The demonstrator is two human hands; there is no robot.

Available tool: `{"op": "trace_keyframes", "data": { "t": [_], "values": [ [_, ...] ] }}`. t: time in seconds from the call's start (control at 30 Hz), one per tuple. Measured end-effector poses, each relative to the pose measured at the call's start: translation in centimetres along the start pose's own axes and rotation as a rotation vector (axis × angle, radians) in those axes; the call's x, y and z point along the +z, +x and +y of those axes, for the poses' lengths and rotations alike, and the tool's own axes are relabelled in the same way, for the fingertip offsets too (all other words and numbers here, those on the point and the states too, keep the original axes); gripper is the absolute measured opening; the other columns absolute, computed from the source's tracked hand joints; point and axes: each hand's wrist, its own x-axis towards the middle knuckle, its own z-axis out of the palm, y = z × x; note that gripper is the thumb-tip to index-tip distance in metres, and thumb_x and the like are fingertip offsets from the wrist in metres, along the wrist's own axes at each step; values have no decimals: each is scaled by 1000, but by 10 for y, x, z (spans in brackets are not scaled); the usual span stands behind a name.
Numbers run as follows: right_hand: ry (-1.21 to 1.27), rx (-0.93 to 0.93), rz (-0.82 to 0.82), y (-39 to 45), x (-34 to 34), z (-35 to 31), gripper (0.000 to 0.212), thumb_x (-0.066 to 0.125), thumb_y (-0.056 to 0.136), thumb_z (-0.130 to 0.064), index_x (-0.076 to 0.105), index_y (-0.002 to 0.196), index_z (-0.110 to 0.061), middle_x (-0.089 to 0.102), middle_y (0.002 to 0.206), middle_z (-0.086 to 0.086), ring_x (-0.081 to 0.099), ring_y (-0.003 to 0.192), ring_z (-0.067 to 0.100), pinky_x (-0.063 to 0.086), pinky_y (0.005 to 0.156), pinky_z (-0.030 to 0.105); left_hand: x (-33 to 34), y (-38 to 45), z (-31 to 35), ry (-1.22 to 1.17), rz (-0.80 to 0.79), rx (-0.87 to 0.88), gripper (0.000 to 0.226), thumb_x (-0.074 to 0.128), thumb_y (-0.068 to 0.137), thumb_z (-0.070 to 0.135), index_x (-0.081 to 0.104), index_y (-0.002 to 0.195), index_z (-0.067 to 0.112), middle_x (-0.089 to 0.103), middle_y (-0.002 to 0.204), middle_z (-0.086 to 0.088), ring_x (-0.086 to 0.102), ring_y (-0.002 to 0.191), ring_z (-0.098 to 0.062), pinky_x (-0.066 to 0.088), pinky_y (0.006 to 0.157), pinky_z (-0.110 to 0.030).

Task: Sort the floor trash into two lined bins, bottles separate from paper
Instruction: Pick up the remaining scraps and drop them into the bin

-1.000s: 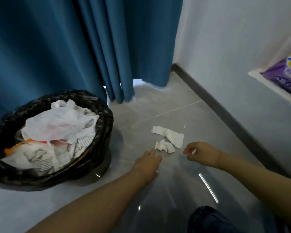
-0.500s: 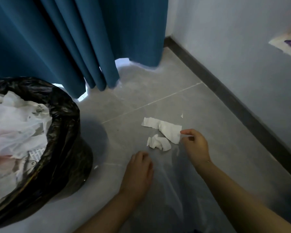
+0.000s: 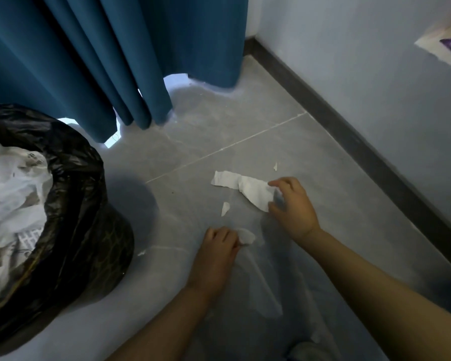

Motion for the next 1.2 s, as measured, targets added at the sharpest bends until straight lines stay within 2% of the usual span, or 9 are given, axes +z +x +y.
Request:
{"op": "trace_keyframes", "data": {
  "t": [0.13,0.23,0.43,0.53,0.67,0.83,0.93,1.03,1.2],
  "values": [
    [-114,-101,-221,27,19,-28,63,59,88,-33,31,144,-27,27,145,8,36,129,28,39,103,40,-9,-11,3,-114,47,-126,28,42,92,34,56,110,19,60,106,1,44,96,-8,35,86,-18],
    [-281,-155,-289,39,34,-39,56,55,91,-35,35,142,-28,32,136,11,38,121,31,42,99,43,-14,-4,8,-218,21,-286,31,48,96,26,48,127,21,45,123,7,48,107,-5,32,90,-9],
    [-156,-222,-66,18,35,-19,17,55,91,-14,65,101,-6,54,108,14,55,95,30,42,80,32,-28,16,-3,-245,158,-346,26,56,91,11,58,116,17,47,116,-1,57,99,-19,41,84,-21],
    [151,-94,148,-10,34,-7,11,58,87,-1,67,90,-5,62,97,9,57,83,16,41,77,17,-34,35,-7,-237,269,-319,25,52,90,2,64,109,13,51,112,-5,57,96,-19,35,82,-12],
    [484,171,303,-46,28,4,16,53,91,-5,60,95,-18,59,88,-14,58,83,-3,46,75,14,-37,60,-7,-233,350,-147,24,56,80,-7,71,92,8,59,101,-4,57,91,-9,38,82,-7],
    [672,404,428,-70,11,22,29,47,89,5,70,96,-10,67,96,5,61,90,18,50,83,30,-15,54,-4,-178,80,75,21,51,87,16,70,95,10,62,94,-2,60,87,-16,47,77,-24],
    [709,472,388,-86,1,26,35,44,83,10,71,70,-8,66,79,7,59,74,19,49,71,33,-4,36,-10,-220,64,36,18,56,85,12,71,94,11,60,91,0,58,84,-11,43,75,-16],
    [690,500,337,-100,-3,26,23,56,82,-10,67,64,-4,59,66,8,52,64,19,44,62,31,2,26,-10,-197,48,8,17,58,85,14,71,95,12,61,90,0,57,83,-12,44,75,-19],
    [555,561,383,-98,-9,39,43,67,84,-29,43,55,-9,39,53,2,37,52,14,33,55,29,5,14,-4,-139,22,40,31,57,85,30,68,107,12,62,105,-1,47,97,-11,31,86,-7]
  ]
}}
